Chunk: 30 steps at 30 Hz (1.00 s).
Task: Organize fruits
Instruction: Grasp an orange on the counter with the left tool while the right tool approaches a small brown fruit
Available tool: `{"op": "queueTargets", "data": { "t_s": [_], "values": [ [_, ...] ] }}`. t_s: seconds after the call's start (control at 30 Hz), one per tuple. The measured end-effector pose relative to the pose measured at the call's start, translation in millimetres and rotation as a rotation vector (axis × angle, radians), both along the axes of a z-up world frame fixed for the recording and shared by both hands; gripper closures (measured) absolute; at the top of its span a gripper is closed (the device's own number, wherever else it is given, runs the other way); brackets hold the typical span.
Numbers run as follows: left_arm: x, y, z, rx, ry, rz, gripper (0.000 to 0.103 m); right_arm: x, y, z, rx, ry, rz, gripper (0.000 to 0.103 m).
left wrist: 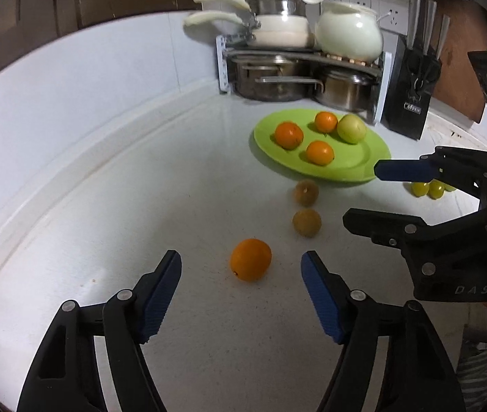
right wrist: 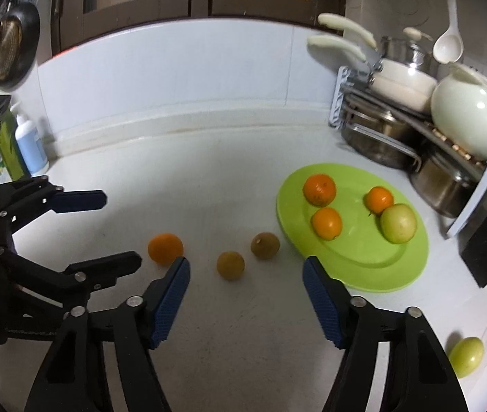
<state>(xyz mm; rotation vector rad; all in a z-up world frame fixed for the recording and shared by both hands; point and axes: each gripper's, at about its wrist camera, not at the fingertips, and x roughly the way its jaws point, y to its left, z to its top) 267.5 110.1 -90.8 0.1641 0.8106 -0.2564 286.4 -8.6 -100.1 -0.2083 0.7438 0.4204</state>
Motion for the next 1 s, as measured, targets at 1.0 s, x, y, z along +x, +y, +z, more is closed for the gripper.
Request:
{"op": "queueTargets", "data": {
  "t_s": [1.0],
  "values": [
    [31.3,-3.3,-32.7,-0.065,0.098,-0.02,0.069,45.0,22.7,-45.5,0.02,0.162,0.081,0.073]
  ]
}}
